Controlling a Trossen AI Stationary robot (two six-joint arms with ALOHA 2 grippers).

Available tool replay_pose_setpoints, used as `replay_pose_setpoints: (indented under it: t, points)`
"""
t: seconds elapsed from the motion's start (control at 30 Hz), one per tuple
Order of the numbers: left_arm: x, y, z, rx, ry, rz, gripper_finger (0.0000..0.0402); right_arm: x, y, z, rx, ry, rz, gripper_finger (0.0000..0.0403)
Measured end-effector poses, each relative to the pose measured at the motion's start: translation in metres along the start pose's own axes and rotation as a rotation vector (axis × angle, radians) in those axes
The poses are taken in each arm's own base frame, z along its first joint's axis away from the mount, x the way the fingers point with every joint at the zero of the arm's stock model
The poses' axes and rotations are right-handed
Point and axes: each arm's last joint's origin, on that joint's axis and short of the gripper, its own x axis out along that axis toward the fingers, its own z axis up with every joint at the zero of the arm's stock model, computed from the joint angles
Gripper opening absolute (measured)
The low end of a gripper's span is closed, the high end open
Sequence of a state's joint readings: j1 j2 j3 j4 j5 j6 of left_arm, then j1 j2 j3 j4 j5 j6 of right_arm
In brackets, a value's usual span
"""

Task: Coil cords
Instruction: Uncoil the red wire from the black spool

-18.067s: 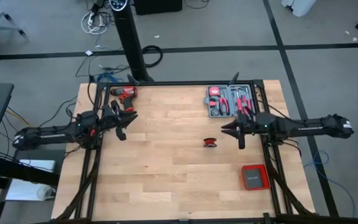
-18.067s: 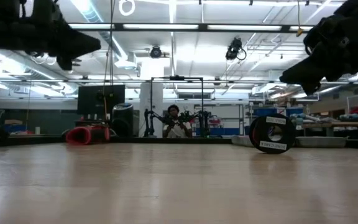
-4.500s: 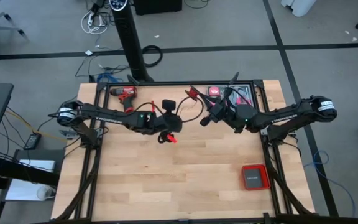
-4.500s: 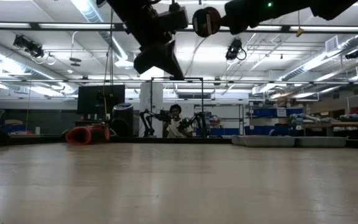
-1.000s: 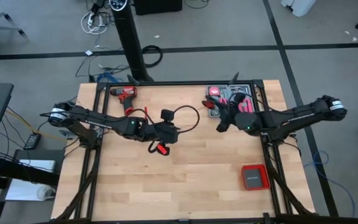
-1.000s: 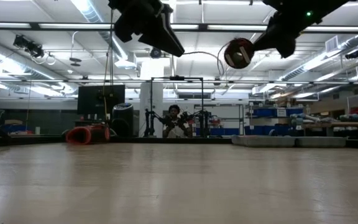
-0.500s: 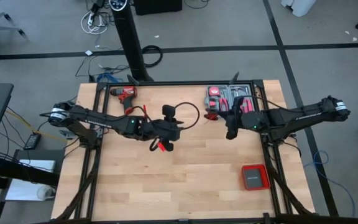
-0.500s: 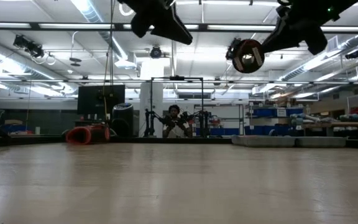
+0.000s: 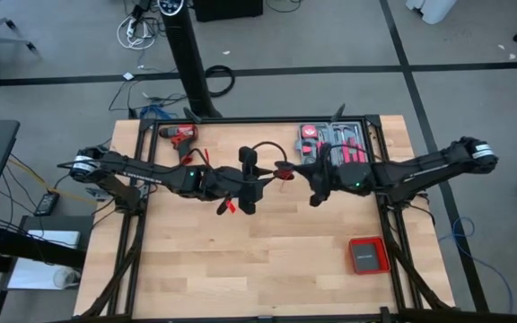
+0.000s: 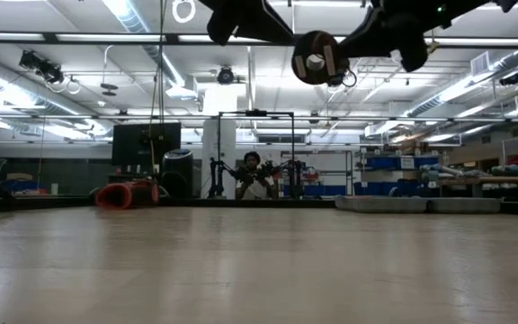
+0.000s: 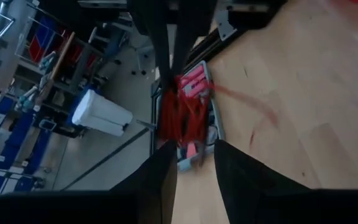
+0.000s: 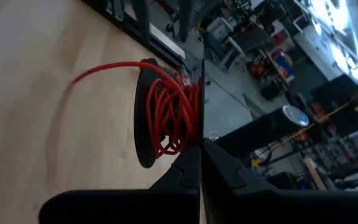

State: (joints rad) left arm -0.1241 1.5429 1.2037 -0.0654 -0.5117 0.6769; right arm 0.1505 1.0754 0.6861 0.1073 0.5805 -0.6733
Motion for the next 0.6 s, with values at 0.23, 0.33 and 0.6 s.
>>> replay_pose_setpoints:
  t: [0.23, 0.33, 0.6]
  points:
    - [-0.0001, -0.0017, -0.0027, 0.018, 0.032, -0.008, 0.011, 0.012, 0.0053, 0.0048, -0.02, -0.032, -0.034, 0.0]
    - [-0.0001, -0.0023, -0.0042, 0.026, 0.051, -0.005, 0.011, 0.0112, 0.0036, 0.006, -0.027, -0.042, -0.046, 0.0]
    - [-0.0003, -0.002, -0.0059, 0.034, 0.087, 0.021, 0.011, 0.0077, 0.0014, 0.01, -0.03, -0.093, -0.038, 0.0]
